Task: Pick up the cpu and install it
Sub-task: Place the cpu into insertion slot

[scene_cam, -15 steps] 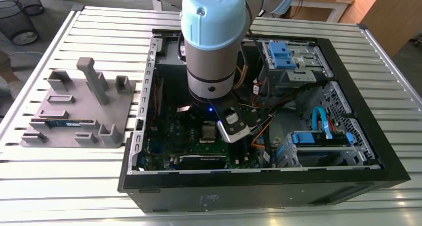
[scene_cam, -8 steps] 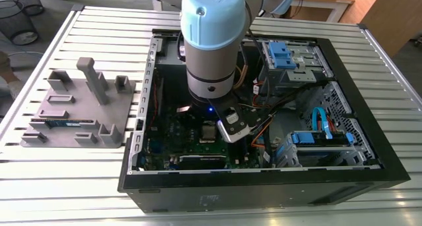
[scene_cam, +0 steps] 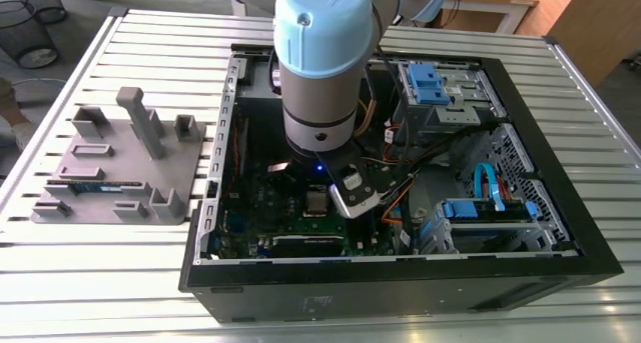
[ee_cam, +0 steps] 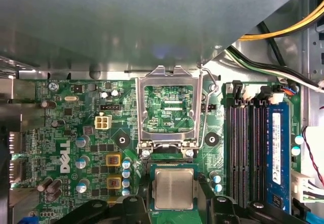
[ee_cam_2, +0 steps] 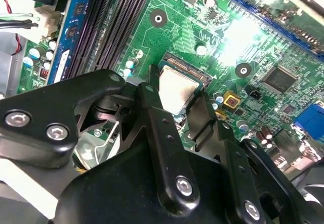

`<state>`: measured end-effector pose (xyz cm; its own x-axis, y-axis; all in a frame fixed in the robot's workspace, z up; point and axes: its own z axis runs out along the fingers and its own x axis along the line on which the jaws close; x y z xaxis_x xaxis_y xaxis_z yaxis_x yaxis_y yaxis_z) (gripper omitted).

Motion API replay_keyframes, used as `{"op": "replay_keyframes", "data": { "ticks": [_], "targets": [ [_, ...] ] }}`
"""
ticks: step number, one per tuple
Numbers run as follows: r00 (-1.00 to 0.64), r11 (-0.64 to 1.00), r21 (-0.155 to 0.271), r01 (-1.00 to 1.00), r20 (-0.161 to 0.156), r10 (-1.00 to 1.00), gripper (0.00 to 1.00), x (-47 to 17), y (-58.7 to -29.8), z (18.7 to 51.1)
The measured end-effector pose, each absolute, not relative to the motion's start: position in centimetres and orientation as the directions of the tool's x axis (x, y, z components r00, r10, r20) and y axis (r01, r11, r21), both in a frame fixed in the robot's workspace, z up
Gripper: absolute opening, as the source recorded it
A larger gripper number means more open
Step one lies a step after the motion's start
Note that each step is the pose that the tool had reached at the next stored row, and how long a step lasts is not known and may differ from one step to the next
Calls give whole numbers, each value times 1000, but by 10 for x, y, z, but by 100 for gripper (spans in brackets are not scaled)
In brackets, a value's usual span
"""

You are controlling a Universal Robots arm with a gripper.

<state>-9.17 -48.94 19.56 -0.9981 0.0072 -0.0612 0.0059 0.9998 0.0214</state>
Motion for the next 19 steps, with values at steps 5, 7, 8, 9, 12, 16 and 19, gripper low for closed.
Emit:
{"op": "replay_keyframes", "data": {
  "ticks": [5, 7, 8, 9, 12, 16, 19],
  "targets": [
    [-998, 1000, 22, 6, -61, 7, 46, -93, -490, 195],
    [-998, 1000, 22, 6, -61, 7, 46, -93, -491, 195],
    [-998, 1000, 22, 6, -61, 7, 46, -93, -491, 195],
    [-998, 1000, 22, 6, -61, 7, 46, -93, -491, 195],
    [-998, 1000, 21, 6, -61, 7, 46, -93, -491, 194],
    [-998, 1000, 22, 6, -61, 7, 46, -93, -491, 194],
    [-998, 1000, 22, 6, -61, 7, 46, -93, -491, 193]
  ]
}}
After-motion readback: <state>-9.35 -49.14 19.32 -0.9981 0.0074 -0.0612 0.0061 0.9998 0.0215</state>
